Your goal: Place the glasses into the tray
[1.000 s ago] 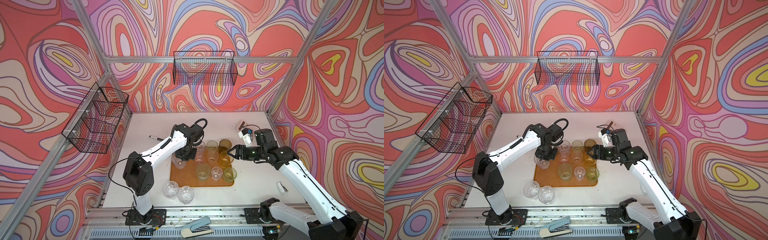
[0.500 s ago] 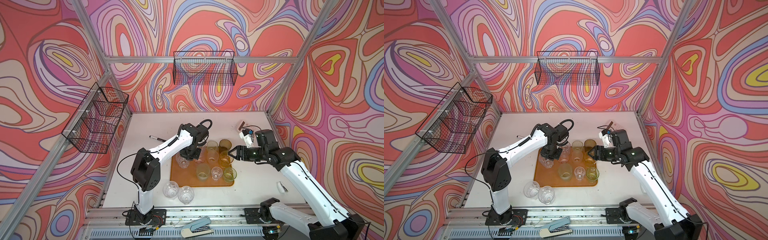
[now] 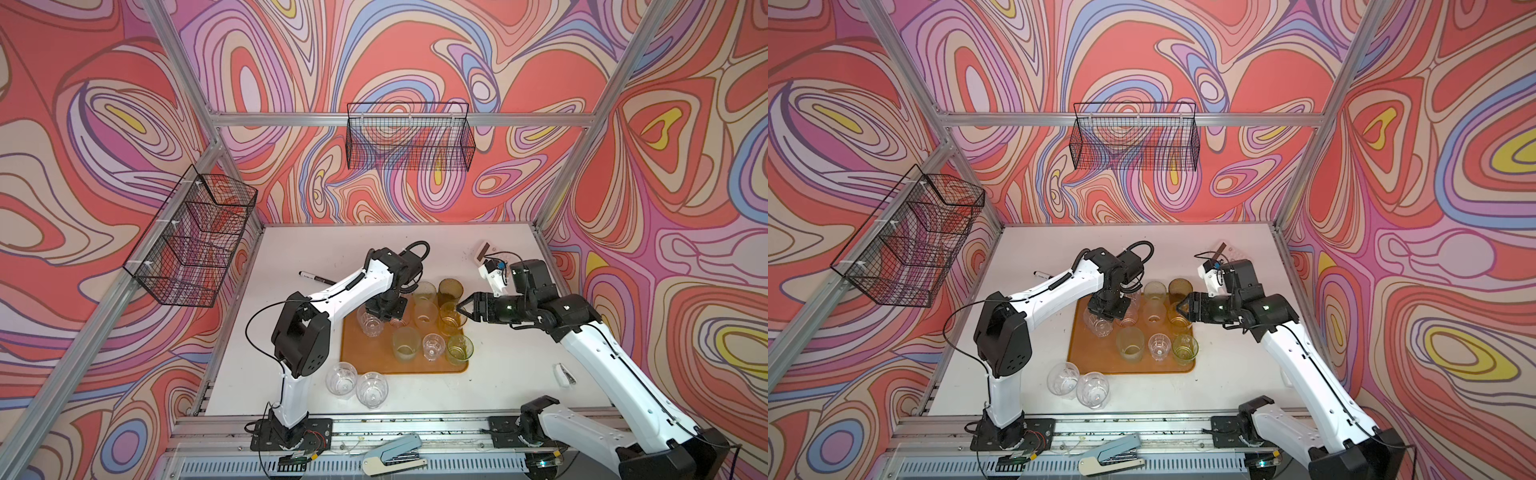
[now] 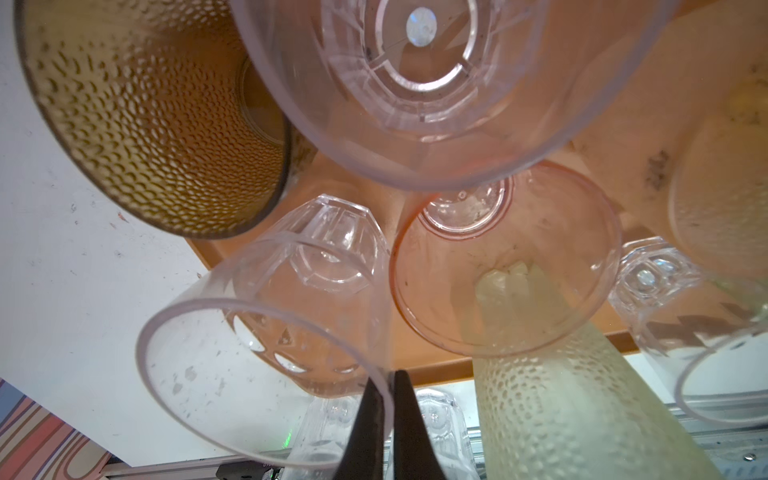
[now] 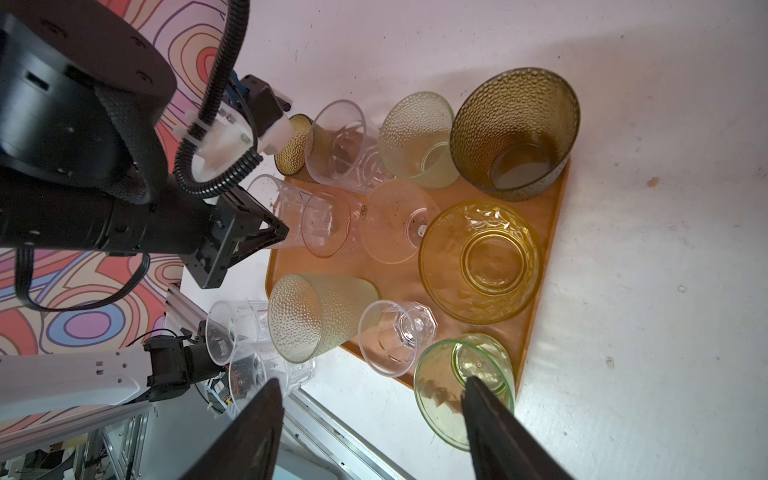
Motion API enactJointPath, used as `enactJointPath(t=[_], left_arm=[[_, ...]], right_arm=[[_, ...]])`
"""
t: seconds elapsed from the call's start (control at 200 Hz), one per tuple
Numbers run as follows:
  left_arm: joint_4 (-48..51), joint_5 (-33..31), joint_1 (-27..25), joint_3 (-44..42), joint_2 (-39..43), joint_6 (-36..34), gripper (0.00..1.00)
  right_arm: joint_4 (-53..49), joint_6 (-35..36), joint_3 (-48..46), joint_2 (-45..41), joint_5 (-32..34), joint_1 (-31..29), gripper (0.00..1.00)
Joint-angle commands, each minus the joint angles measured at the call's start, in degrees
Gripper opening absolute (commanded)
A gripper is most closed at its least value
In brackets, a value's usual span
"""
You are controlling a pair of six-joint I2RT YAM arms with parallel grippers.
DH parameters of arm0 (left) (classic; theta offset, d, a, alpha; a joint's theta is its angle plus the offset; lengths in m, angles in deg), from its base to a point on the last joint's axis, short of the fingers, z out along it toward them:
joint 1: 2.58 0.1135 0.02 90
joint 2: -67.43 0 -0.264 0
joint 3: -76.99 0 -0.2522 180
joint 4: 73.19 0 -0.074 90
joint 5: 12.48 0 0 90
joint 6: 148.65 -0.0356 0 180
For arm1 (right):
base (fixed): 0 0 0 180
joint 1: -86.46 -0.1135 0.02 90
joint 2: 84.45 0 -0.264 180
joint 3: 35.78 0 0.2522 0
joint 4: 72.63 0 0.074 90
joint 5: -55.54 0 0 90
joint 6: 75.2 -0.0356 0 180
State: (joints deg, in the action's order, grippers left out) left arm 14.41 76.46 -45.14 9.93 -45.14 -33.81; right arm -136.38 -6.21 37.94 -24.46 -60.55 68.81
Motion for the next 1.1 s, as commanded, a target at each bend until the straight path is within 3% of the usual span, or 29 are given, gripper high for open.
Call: enactJointPath(t=[0.0,0.696,1.092], left_arm=[[0.83,-0.15,-0.39,1.55,-1.60,-0.68,0.01],[-0.28,-0.11,-0.54,1.39,-3.10,-0.85,0.02],[-0.15,-0.30,-0.63,1.55,-3.35,-0.58,0.11]], right_arm=[[-0.41,0.83,-0.37,-1.03,0.77,0.10,0.71],[-0.58,1.13,-0.02,-0.57,0.64,0.07,0.71],[-0.67,1.04,0.15,-0.59,0.60,0.07,0.71]])
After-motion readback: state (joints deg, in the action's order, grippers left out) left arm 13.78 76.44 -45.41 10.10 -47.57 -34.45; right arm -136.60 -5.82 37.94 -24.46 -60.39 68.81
